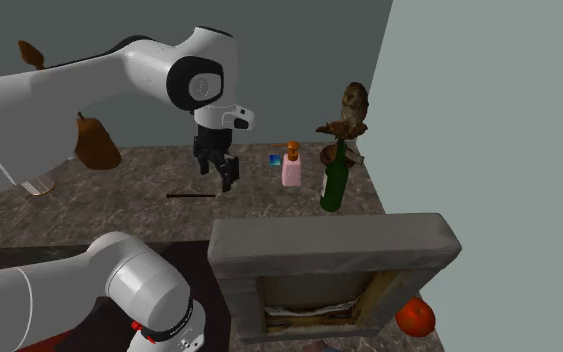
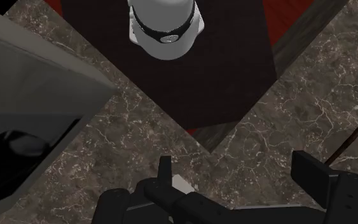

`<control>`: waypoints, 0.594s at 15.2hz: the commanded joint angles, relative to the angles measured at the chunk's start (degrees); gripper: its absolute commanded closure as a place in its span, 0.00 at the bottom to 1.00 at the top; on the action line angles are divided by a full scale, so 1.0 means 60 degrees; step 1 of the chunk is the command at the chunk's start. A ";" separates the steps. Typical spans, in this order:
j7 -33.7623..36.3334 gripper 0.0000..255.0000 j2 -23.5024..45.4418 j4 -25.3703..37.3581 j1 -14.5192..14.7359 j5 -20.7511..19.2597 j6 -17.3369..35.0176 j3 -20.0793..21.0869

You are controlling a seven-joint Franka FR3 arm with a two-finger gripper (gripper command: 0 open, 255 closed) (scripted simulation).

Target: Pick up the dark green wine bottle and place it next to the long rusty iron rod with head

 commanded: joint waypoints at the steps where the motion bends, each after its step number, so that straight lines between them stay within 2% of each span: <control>1: 0.0000 0.00 0.0000 0.0000 0.0000 0.0000 0.0000 0.0000; 9: -0.1251 0.00 0.2065 0.0773 -0.0223 -0.0748 0.2073 -0.0756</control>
